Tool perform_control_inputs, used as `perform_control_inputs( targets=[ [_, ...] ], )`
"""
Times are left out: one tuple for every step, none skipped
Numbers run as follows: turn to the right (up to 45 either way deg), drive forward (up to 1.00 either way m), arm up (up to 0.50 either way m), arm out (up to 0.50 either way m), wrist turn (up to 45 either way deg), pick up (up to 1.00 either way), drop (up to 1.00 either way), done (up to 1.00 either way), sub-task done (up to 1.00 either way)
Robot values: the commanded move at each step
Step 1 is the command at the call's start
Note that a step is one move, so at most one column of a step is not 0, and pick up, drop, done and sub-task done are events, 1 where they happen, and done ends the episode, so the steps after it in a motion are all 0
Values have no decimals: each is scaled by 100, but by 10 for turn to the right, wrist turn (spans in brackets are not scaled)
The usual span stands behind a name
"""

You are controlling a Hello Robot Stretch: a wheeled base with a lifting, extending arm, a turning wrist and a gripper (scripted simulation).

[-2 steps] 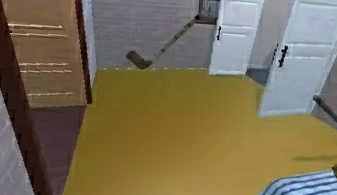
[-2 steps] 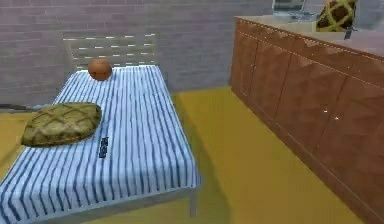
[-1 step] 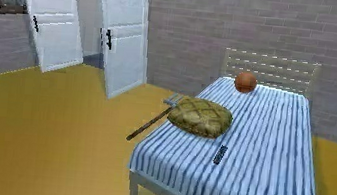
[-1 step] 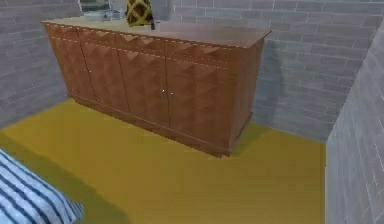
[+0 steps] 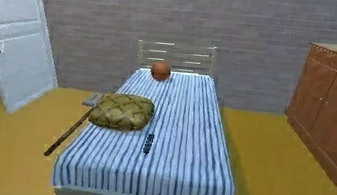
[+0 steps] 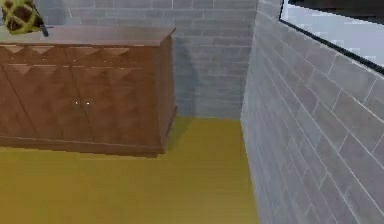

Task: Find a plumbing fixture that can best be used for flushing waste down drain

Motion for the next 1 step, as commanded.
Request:
perform_control_inputs(
  targets=[
    [0,10,0,0,0,0,0,0,0]
  ],
)
